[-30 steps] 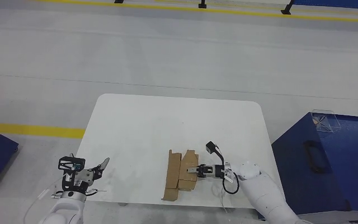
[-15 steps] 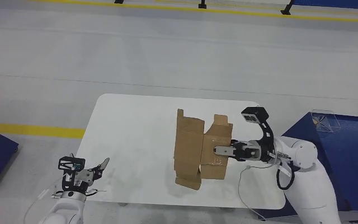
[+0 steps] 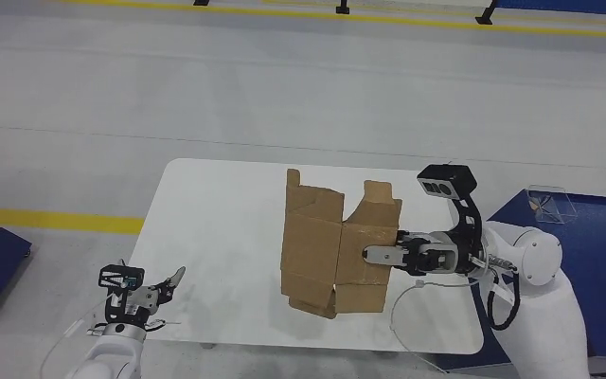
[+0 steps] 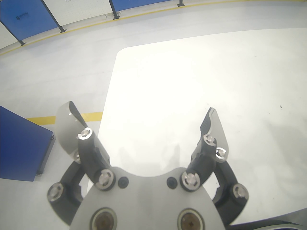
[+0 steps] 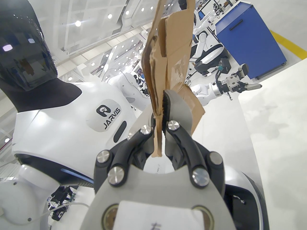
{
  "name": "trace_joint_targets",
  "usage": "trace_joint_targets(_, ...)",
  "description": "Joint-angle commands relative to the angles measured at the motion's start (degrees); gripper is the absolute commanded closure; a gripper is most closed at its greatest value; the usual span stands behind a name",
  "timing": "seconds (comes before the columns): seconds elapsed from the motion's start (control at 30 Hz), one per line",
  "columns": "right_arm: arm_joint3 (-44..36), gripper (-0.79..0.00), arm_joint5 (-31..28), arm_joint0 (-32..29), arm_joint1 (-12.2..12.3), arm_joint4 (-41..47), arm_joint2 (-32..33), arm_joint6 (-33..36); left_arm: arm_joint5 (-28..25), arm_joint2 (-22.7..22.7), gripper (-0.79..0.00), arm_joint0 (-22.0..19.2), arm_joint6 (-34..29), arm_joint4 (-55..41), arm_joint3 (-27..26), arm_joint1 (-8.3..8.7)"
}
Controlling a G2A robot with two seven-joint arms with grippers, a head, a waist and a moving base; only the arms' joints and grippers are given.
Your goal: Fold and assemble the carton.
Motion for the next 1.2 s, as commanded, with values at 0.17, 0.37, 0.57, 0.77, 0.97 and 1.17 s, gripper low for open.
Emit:
trace_joint_targets(0.17, 0.0, 0.000, 0.0, 0.0, 0.0, 0.0, 0.0, 0.0, 0.0, 0.0, -0.785, 0.0, 0.0, 0.0, 0.0, 0.00)
trace_joint_targets(0.37, 7.2, 0.000, 8.3, -3.8, -0.6, 26.0, -1.3, 6.3, 0.0, 0.0, -0.785, 0.0, 0.0, 0.0, 0.0, 0.00)
trace_joint_targets(0.57, 18.7, 0.000, 27.5, -0.8, -3.4, 60.4, -12.4, 13.0, 0.0, 0.0, -0.785, 0.0, 0.0, 0.0, 0.0, 0.00)
trace_joint_targets(0.77, 25.7, 0.000, 46.2, 6.9, -8.0, 85.8, -30.9, 0.2, 0.0, 0.0, -0.785, 0.0, 0.0, 0.0, 0.0, 0.00)
trace_joint_targets(0.97, 26.4, 0.000, 66.7, 6.4, -12.2, 115.7, -39.9, -20.4, 0.0, 0.0, -0.785, 0.0, 0.0, 0.0, 0.0, 0.00)
trace_joint_targets(1.17, 31.3, 0.000, 75.0, 6.2, -15.7, 127.3, -42.9, -28.7, 0.0, 0.0, -0.785, 0.0, 0.0, 0.0, 0.0, 0.00)
